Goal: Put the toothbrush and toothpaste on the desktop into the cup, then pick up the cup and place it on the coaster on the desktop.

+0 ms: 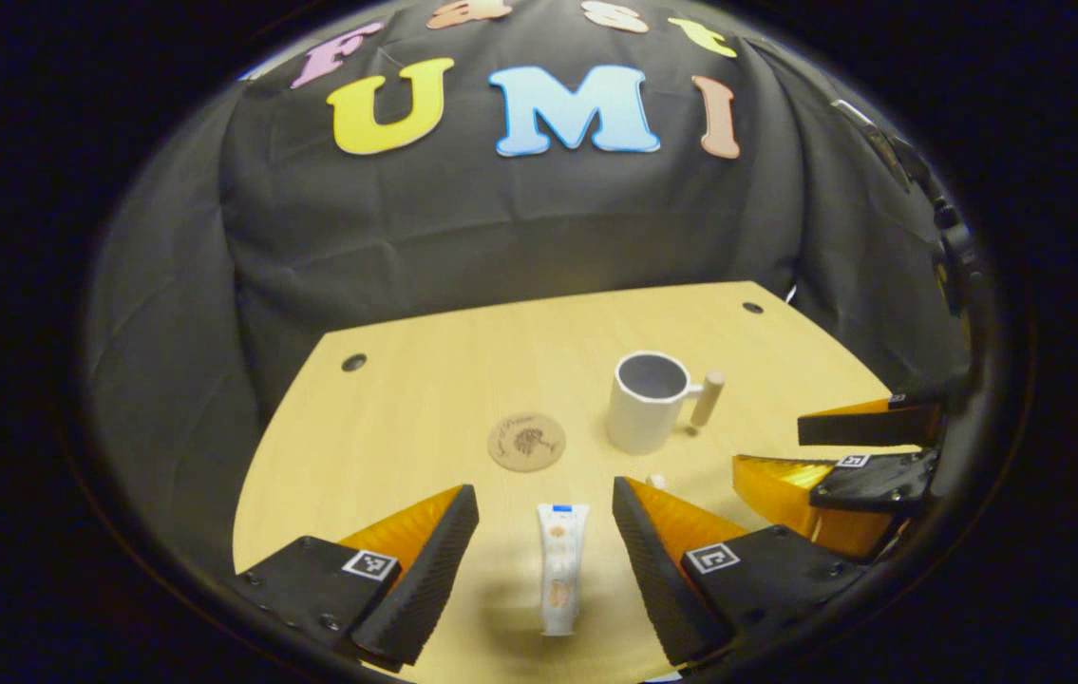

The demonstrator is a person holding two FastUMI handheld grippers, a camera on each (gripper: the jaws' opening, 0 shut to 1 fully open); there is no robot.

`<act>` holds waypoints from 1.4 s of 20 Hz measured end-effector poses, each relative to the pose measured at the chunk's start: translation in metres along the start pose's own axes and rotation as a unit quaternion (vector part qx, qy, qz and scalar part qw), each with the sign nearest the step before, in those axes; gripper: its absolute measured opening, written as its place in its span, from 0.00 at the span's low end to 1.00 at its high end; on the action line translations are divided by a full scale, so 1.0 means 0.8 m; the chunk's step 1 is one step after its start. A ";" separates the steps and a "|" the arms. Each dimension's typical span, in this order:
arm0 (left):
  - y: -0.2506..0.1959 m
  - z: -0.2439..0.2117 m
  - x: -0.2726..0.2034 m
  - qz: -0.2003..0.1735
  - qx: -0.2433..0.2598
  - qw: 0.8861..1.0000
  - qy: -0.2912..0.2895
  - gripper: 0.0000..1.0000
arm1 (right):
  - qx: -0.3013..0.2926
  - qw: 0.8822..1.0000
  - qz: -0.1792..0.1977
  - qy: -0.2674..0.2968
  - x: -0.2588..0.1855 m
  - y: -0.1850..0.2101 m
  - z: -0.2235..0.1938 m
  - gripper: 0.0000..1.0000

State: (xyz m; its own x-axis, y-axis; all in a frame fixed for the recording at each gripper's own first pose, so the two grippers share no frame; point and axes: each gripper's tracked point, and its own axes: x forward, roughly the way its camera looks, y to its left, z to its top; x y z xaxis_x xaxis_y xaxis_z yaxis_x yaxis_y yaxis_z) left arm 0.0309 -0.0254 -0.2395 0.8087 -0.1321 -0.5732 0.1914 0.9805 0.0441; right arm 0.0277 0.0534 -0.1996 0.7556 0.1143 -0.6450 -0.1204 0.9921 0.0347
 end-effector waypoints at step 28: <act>-0.011 -0.166 0.106 -0.019 -0.004 0.969 0.246 0.94 | -0.005 0.964 -0.016 0.265 0.102 0.009 -0.125 0.82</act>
State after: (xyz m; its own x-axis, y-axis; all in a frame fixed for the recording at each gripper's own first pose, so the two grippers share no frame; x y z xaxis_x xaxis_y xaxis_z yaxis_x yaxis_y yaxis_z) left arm 0.0237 -0.0255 -0.3970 0.4381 -0.0858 -0.8948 0.2106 0.9775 0.0093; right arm 0.0242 0.0647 -0.3283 0.3238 0.0392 -0.9453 -0.1104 0.9939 0.0034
